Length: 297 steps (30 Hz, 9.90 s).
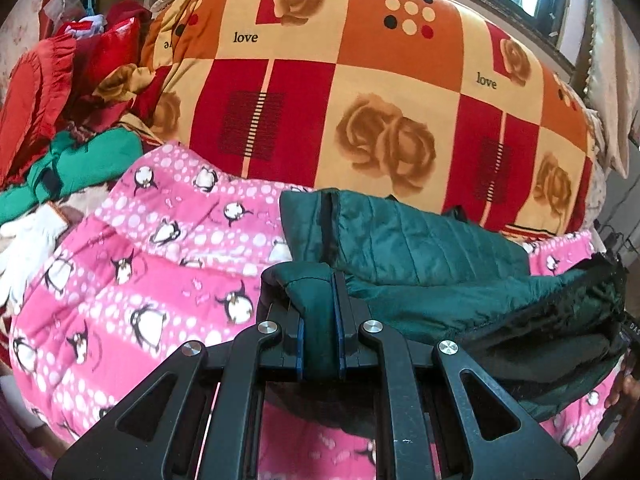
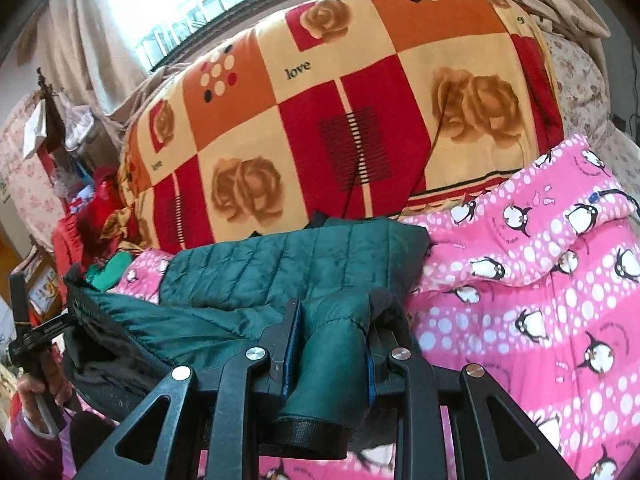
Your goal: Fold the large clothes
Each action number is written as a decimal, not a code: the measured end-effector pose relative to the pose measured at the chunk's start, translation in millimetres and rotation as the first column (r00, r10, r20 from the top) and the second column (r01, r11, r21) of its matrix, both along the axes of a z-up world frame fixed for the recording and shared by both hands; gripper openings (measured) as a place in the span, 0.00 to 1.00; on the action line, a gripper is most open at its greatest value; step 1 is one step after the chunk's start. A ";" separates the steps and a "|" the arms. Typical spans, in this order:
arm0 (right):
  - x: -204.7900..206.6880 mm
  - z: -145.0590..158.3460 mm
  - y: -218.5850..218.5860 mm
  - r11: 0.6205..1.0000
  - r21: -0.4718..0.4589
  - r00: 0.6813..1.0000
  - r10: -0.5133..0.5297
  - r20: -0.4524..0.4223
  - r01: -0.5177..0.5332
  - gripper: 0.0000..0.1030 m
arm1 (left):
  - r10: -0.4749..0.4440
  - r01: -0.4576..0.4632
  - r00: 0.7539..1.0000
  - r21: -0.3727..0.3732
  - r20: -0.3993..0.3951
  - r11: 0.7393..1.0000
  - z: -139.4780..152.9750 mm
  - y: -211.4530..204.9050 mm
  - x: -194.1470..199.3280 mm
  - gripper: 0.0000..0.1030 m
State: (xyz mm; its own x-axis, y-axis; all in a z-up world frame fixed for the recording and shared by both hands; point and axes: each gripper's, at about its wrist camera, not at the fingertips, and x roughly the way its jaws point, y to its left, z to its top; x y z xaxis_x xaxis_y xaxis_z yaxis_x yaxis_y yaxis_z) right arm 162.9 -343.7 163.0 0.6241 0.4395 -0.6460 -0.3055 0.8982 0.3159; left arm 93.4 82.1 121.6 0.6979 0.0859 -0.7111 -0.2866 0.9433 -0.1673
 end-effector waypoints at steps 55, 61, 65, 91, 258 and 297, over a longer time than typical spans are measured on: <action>180.4 -83.1 28.9 0.968 0.001 0.959 -0.250 -0.135 0.253 0.42 | 0.070 -0.053 0.995 -0.239 0.067 0.970 -55.0 62.3 133.7 0.85; 164.1 -44.2 42.0 0.954 -0.031 0.954 -0.298 0.029 0.299 0.81 | 0.088 -0.088 0.996 -0.172 -0.011 0.981 -78.3 51.6 136.3 0.85; 164.7 -29.2 61.9 0.976 -0.049 0.976 -0.212 0.046 0.214 0.81 | 0.101 -0.105 0.994 -0.125 -0.039 0.987 -88.3 47.3 142.4 0.85; 182.8 -77.8 200.7 0.977 -0.183 0.993 0.103 -0.056 -0.111 0.82 | 0.123 -0.128 0.979 -0.021 -0.160 0.992 -120.4 40.8 166.6 0.85; 26.0 -111.0 -21.1 0.993 0.114 0.931 0.026 -0.364 0.017 0.69 | -0.153 0.054 0.963 -0.397 -0.221 0.916 -115.8 13.2 15.1 0.86; -81.6 -46.3 86.7 0.971 -0.217 0.994 -0.108 -0.015 0.103 0.82 | -0.042 0.047 0.998 0.159 -0.037 0.986 -44.4 -103.1 -59.5 0.95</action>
